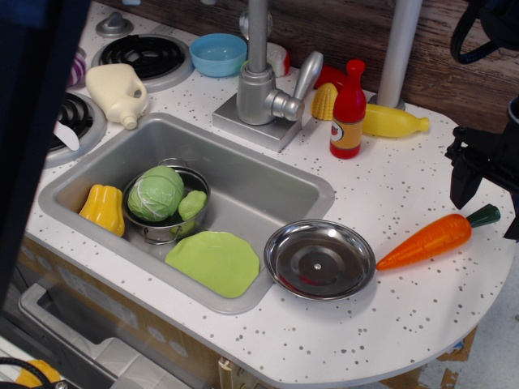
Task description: Put carrot on plate
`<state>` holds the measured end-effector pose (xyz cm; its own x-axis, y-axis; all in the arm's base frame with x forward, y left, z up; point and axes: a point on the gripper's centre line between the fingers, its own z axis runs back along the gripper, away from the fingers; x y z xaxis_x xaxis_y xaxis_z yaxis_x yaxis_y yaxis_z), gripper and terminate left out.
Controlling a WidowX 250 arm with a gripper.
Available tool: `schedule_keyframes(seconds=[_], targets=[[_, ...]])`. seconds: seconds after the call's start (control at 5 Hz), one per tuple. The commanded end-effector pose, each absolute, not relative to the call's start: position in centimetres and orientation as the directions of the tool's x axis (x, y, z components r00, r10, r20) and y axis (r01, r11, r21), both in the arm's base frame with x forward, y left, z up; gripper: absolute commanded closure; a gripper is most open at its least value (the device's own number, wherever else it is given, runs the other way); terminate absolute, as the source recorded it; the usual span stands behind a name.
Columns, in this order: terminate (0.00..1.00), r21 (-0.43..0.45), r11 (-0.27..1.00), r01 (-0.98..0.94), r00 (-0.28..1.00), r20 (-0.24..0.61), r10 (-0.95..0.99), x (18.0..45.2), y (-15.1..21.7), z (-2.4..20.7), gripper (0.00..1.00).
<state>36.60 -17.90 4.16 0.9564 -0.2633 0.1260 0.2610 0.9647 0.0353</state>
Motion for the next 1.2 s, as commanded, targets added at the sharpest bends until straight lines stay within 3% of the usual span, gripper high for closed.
schedule_keyframes(seconds=[0.0,0.2,0.6,0.8,1.0], targets=[[0.00,0.059,0.966,0.250,0.950,0.179,-0.257,37.0,-17.1,5.3,0.00],[0.00,0.077,0.968,0.241,0.953,0.170,-0.250,36.9,-16.4,4.5,0.00],[0.00,0.018,0.976,0.217,0.957,0.192,-0.217,36.7,-15.4,2.8,0.00],[0.00,0.016,0.980,0.197,0.964,0.176,-0.197,36.7,-15.4,3.1,1.00],[0.00,0.013,0.980,0.196,0.967,0.162,-0.196,36.6,-15.4,3.8,1.00]])
